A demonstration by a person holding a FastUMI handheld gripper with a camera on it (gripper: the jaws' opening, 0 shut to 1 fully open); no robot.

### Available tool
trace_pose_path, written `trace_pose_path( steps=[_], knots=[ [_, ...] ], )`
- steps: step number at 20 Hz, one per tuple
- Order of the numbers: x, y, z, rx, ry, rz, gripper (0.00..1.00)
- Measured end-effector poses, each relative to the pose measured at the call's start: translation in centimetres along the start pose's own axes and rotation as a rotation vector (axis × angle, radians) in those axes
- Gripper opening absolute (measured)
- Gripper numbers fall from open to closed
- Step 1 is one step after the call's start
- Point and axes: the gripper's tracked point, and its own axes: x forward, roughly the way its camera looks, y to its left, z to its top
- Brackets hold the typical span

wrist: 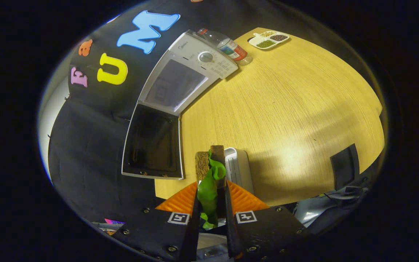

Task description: Open the microwave, put the food inside, and close the microwave door.

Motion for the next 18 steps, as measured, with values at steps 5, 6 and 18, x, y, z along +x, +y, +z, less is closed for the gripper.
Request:
trace_pose_path(
  steps=[5, 6, 18],
  knots=[
    [0.9, 4.9, 2.0, -0.007, -0.091, 0.064, 0.32],
    [1.3, 5.9, 2.3, -0.009, -0.103, 0.075, 0.32],
    [9.1, 15.1, 8.1, 0.001, -0.348, 0.143, 0.32]
  ],
)
